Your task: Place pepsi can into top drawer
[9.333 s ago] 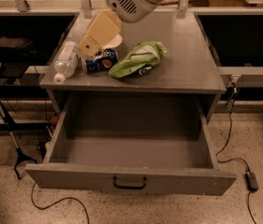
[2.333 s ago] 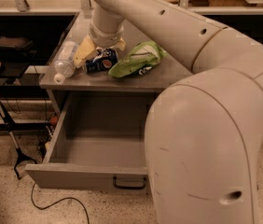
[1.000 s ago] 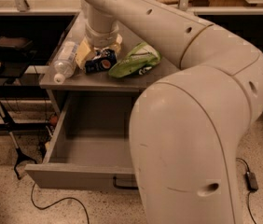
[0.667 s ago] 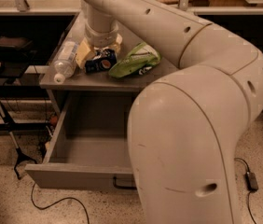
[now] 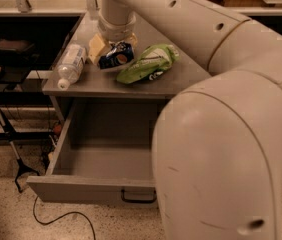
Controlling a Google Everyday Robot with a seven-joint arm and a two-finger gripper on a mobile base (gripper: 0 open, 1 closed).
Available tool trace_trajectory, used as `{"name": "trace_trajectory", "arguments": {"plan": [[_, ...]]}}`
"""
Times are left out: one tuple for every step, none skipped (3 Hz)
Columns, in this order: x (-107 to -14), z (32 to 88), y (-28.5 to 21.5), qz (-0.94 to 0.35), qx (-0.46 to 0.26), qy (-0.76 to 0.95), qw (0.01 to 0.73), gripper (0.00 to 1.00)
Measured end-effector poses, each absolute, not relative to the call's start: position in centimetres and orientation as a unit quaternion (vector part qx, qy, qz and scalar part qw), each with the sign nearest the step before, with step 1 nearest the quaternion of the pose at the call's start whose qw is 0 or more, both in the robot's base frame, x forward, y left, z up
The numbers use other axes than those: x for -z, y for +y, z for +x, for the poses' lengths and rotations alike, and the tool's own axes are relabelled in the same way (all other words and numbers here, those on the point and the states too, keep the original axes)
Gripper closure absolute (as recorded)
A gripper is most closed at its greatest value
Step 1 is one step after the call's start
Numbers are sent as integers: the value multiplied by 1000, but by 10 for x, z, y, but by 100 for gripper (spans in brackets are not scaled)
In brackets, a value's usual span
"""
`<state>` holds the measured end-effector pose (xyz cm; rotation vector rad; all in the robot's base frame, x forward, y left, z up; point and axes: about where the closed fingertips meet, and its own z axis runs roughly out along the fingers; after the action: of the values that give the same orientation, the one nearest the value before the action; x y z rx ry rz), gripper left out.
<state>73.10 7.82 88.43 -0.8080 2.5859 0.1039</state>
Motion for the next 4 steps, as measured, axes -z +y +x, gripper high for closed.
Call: {"name": "trace_trajectory", "arguments": {"plan": [[-926,721,55,-306,-30,914,265,100],[-971,689,38,-353,-48,872,335,100],[-999,643,28,-396,-84,826,393,100],[-1006,590,11,-422,-111,797,417,100]]}}
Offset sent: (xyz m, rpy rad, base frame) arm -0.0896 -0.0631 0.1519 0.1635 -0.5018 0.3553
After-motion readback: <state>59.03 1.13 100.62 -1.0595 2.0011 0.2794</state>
